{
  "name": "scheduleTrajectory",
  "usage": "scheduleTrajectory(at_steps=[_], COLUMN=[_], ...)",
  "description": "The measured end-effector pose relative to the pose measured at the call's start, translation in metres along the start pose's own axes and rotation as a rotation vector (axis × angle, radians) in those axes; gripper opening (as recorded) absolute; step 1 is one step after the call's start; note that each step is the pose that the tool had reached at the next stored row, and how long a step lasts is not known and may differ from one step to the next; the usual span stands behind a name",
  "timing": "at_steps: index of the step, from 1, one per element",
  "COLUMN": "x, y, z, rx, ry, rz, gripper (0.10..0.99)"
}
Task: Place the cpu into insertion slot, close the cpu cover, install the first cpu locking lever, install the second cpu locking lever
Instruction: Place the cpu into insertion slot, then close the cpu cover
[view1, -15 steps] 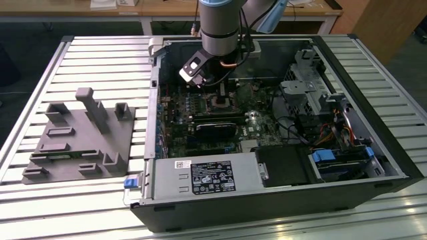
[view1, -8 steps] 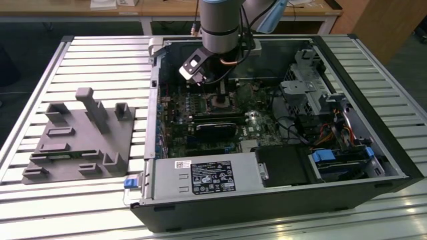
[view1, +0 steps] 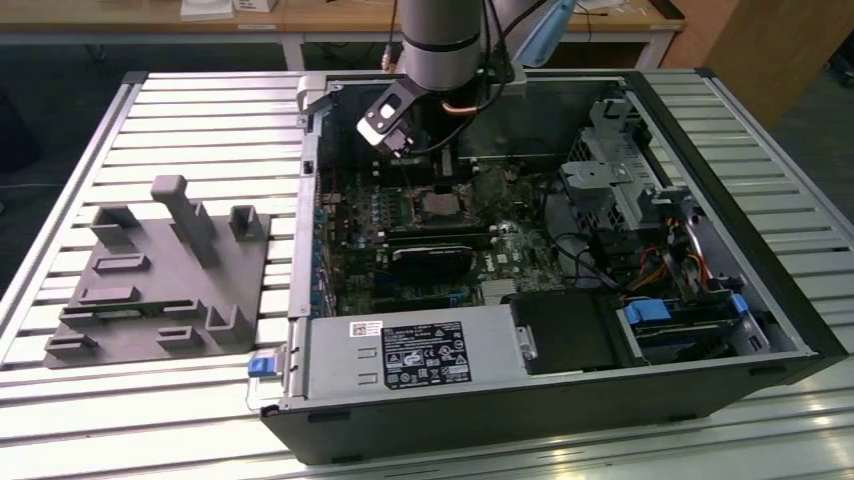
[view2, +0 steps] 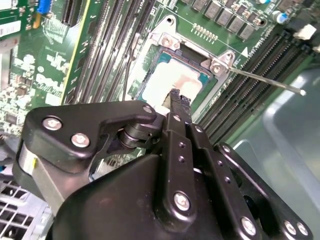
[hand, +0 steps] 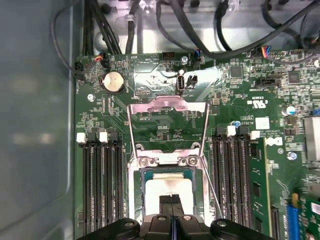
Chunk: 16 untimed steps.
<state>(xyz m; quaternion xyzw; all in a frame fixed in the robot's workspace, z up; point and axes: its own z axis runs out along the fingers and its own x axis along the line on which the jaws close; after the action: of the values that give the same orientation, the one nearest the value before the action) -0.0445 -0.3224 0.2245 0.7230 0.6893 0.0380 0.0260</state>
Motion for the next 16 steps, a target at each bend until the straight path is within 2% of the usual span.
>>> scheduleTrajectory(at_steps=[5,16], x=[0.0002,0.0002], y=[0.0009,0.0010], z=[-0.0107,-0.0113], rx=[-0.001,-0.002], ry=[-0.0001,0.0001], rz=[0.000,0.000], gripper=[0.106,0.106])
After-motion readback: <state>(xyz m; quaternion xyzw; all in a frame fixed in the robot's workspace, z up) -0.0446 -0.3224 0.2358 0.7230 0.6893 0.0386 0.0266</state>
